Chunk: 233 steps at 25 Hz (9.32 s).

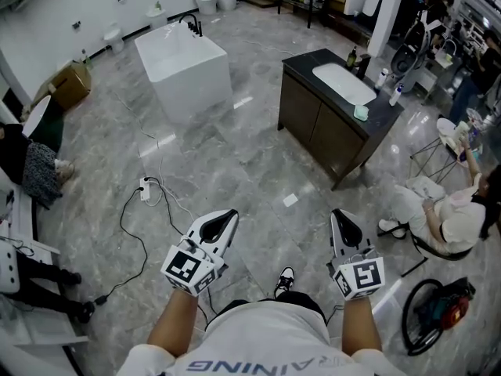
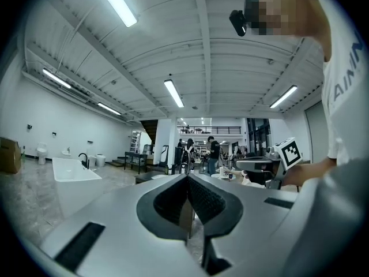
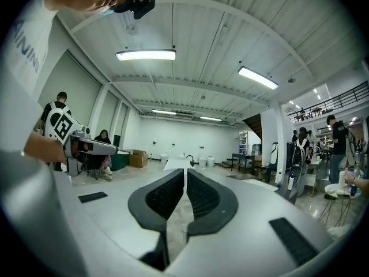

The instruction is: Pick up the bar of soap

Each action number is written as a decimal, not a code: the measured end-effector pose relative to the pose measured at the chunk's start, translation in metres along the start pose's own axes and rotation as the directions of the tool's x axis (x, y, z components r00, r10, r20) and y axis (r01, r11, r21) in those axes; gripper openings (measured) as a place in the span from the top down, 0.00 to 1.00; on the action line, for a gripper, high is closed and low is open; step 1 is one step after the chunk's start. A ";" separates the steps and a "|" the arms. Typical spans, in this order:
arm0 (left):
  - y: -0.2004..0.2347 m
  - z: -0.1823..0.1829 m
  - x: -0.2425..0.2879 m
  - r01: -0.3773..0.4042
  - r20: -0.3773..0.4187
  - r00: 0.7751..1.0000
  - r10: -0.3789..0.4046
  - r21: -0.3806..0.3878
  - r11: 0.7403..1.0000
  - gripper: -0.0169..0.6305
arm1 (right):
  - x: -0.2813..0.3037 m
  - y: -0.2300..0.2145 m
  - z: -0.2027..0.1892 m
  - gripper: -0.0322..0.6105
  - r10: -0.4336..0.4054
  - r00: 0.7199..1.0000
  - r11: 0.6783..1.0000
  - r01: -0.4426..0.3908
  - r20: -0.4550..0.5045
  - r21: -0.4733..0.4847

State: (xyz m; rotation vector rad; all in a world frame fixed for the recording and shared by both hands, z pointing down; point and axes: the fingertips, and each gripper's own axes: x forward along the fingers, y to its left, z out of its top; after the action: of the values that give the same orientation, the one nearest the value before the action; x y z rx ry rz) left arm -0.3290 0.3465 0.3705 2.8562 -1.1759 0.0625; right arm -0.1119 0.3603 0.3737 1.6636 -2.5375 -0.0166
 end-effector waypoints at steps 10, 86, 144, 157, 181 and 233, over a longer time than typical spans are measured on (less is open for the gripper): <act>-0.003 0.010 0.112 0.008 -0.022 1.000 -0.008 0.018 1.000 0.96 | 0.038 -0.103 -0.014 0.91 0.006 1.000 0.999 -0.006 -0.007 0.031; 0.221 0.014 0.664 0.423 -0.115 0.901 -0.417 0.029 0.906 0.96 | 0.385 -0.473 -0.054 0.91 -0.379 0.919 0.915 0.390 -0.109 0.103; 0.223 -0.083 0.883 0.750 -0.315 0.591 -0.742 -0.123 0.650 0.96 | 0.424 -0.599 -0.305 0.59 -0.316 0.446 0.740 0.668 -0.837 0.077; 0.234 -0.106 0.904 0.703 -0.342 0.621 -0.705 -0.154 0.694 0.96 | 0.435 -0.603 -0.362 0.57 -0.139 0.353 0.791 0.602 -0.925 0.110; 0.243 -0.116 0.906 0.696 -0.347 0.617 -0.706 -0.177 0.696 0.96 | 0.439 -0.604 -0.362 0.55 -0.220 0.351 0.784 0.619 -0.910 0.050; 0.189 0.063 0.903 0.815 -0.050 0.580 -0.813 0.054 0.577 0.96 | 0.412 -0.612 0.004 0.55 -0.758 0.641 0.640 0.767 -0.122 0.047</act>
State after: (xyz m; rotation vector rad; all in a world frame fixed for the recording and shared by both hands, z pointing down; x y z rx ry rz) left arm 0.1795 -0.4257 0.3657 3.1220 0.2716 0.0893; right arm 0.2843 -0.2619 0.3630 2.5753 -1.5827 0.1112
